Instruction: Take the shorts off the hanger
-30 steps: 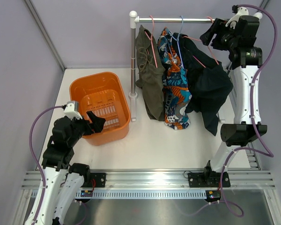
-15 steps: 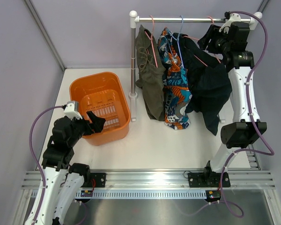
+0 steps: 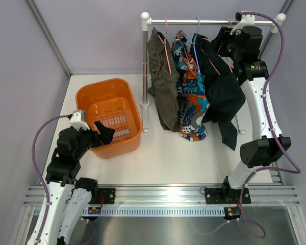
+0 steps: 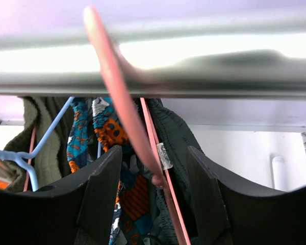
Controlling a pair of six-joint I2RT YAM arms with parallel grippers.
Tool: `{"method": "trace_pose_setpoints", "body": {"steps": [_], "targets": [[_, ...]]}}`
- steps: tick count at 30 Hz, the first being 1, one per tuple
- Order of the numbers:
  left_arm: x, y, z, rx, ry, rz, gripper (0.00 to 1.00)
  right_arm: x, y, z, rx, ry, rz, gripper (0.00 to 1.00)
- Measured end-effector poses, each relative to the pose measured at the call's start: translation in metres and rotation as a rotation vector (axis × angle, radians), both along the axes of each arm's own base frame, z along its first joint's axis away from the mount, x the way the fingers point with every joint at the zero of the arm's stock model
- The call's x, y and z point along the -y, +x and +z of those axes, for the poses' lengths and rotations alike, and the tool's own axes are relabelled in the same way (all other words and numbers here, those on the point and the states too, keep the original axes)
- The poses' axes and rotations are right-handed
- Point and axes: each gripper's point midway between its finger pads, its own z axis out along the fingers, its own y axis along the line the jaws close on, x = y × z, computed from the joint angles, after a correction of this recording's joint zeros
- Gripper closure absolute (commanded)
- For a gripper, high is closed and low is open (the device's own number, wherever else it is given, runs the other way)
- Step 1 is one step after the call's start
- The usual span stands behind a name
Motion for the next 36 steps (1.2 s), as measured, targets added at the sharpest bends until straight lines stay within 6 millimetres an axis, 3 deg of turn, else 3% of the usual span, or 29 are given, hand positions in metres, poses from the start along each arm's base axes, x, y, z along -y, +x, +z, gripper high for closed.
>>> {"method": "trace_pose_setpoints", "body": {"steps": [19,27,36], "targets": [[0.002,-0.001,0.0,-0.001,0.002,-0.011,0.01,0.007,0.002,0.002,0.016,-0.021,-0.035,0.52],[0.002,-0.001,0.0,-0.001,0.002,-0.012,0.01,0.009,0.0,-0.014,-0.015,-0.035,-0.04,0.53],[0.003,-0.001,0.0,-0.001,0.002,-0.013,0.01,0.009,0.001,-0.01,0.0,-0.037,-0.04,0.53]]}}
